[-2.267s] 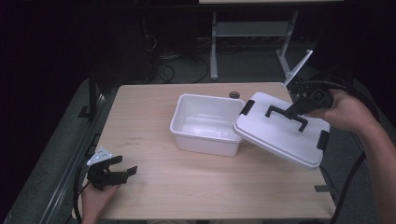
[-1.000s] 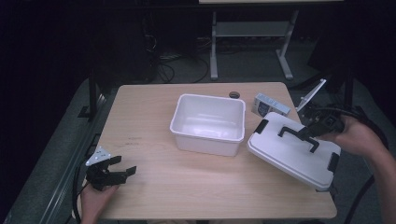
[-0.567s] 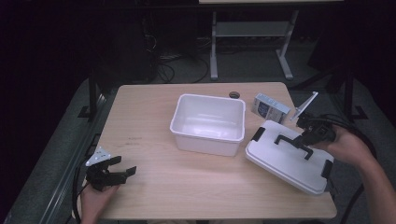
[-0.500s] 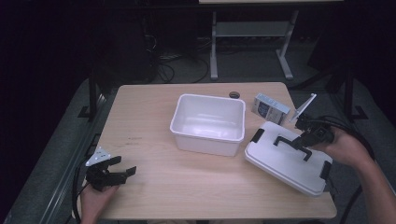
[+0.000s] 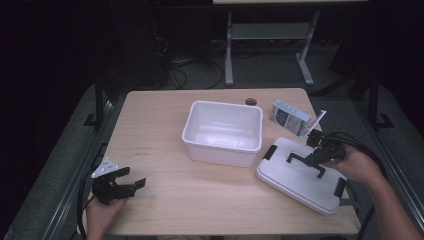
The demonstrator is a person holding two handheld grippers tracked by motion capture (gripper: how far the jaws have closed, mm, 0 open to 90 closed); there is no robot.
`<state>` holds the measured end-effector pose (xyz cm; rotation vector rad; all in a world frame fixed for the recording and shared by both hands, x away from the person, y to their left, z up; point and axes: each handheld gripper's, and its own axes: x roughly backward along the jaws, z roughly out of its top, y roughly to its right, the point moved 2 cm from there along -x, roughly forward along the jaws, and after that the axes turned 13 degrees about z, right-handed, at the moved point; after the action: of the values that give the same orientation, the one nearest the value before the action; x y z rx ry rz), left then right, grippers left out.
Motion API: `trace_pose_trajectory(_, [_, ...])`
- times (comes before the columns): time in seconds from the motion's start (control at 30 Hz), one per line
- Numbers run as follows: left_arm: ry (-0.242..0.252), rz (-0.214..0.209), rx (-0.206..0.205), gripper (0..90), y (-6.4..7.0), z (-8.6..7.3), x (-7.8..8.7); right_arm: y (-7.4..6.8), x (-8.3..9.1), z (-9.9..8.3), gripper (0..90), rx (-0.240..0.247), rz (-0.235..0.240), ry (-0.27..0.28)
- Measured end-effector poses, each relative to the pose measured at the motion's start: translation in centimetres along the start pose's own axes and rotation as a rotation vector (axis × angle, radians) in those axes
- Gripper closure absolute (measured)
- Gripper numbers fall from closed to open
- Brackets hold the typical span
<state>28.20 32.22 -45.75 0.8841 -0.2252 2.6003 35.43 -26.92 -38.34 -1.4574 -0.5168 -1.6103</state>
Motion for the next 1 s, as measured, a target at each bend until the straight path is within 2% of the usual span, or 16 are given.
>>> trace_pose_trajectory(0.47, [-0.001, -0.001, 0.002, 17.2, 0.1, 0.0, 0.0, 0.1, -1.8, -0.2, 84.2, -0.002, 0.010, 0.001])
trace_pose_trajectory(0.83, [-0.001, 0.001, 0.001, 17.3, 0.0, 0.0, 0.0, 0.0, -2.1, 0.0, 83.5, -0.003, 0.018, 0.000])
trace_pose_trajectory(1.0, [-0.002, 0.001, 0.003, 17.3, 0.0, 0.0, 0.0, 0.1, -1.9, 0.1, 76.9, -0.013, 0.021, 0.003])
